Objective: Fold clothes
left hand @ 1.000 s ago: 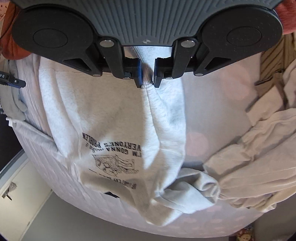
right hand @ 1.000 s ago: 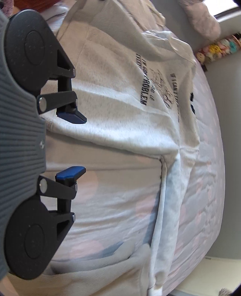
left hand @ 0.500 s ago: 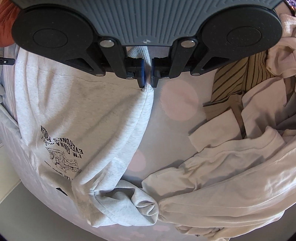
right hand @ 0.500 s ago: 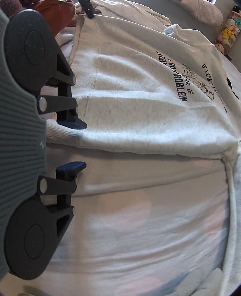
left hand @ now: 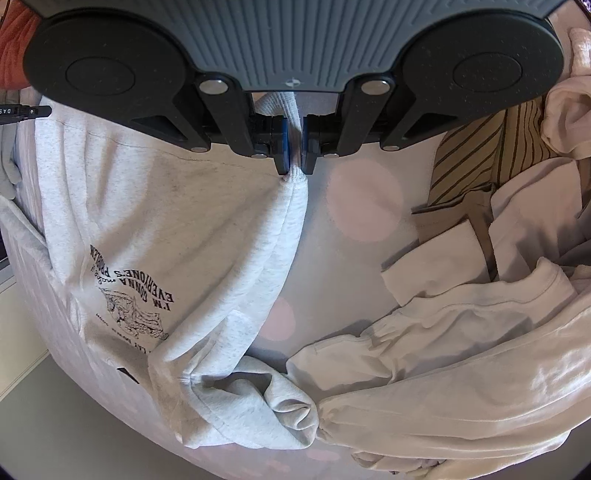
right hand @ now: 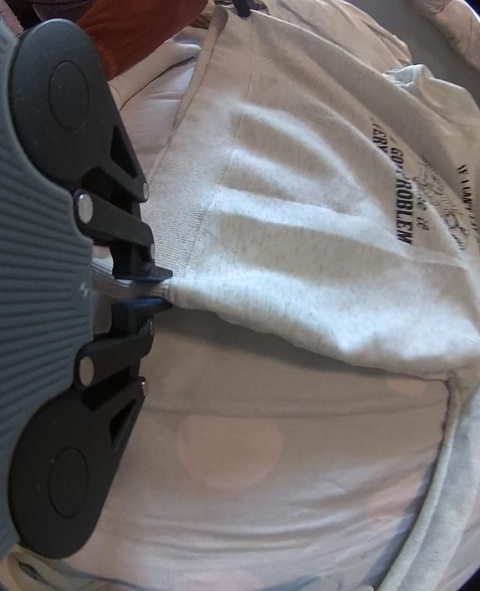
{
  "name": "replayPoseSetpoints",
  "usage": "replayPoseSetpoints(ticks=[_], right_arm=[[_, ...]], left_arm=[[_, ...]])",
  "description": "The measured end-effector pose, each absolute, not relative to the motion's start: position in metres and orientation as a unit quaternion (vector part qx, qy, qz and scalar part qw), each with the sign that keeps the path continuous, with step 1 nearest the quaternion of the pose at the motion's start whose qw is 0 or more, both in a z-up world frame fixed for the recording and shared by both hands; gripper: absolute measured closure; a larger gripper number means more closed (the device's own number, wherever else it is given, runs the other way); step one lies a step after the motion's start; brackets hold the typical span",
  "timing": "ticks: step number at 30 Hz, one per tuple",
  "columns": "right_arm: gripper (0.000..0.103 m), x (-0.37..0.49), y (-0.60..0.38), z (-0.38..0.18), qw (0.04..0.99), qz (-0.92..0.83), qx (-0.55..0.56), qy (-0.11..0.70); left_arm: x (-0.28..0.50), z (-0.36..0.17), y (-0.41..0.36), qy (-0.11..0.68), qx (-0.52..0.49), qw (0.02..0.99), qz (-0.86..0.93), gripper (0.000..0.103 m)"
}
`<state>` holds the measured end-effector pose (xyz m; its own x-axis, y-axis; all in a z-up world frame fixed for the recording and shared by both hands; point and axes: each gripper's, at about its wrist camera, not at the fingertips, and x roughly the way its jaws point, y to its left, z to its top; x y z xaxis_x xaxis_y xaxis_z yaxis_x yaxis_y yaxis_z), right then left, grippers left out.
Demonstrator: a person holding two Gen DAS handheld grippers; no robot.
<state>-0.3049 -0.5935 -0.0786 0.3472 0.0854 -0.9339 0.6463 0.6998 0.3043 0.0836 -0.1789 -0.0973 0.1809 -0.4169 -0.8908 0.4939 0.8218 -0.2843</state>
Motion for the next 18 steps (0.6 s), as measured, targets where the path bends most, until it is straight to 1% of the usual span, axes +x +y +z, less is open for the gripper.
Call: replayPoseSetpoints(ticks=[3, 5, 7, 11, 13, 15, 16, 18], right_arm=[[0.095, -0.325, -0.595, -0.037, 0.765, -0.214, 0.289, 0.534], [0.095, -0.332, -0.596, -0.017, 0.765, -0.230, 0.250, 0.547], [0.095, -0.335, -0.600, -0.014, 0.756, -0.234, 0.248, 0.558], [0.095, -0.327, -0.589, -0.038, 0.738, -0.221, 0.245, 0.588], [0.095, -0.319, -0.585, -0.045, 0.735, -0.219, 0.228, 0.600], [0.093, -0.310, -0.582, -0.052, 0.731, -0.216, 0.211, 0.612], [0.093, -0.306, -0.581, -0.055, 0.729, -0.215, 0.202, 0.618], [0.086, -0.297, -0.577, -0.062, 0.725, -0.212, 0.185, 0.629]], left_arm=[[0.080, -0.087, -0.177, 0.570, 0.019, 0.751, -0.333, 0.099], [0.074, -0.090, -0.186, 0.577, 0.054, 0.740, -0.341, 0.099], [0.068, -0.094, -0.195, 0.583, 0.092, 0.728, -0.348, 0.099], [0.059, -0.106, -0.212, 0.598, 0.167, 0.699, -0.354, 0.099], [0.058, -0.117, -0.219, 0.610, 0.212, 0.684, -0.339, 0.103], [0.057, -0.128, -0.225, 0.617, 0.258, 0.673, -0.316, 0.103], [0.058, -0.129, -0.225, 0.624, 0.257, 0.665, -0.319, 0.103], [0.058, -0.120, -0.223, 0.617, 0.240, 0.666, -0.345, 0.103]])
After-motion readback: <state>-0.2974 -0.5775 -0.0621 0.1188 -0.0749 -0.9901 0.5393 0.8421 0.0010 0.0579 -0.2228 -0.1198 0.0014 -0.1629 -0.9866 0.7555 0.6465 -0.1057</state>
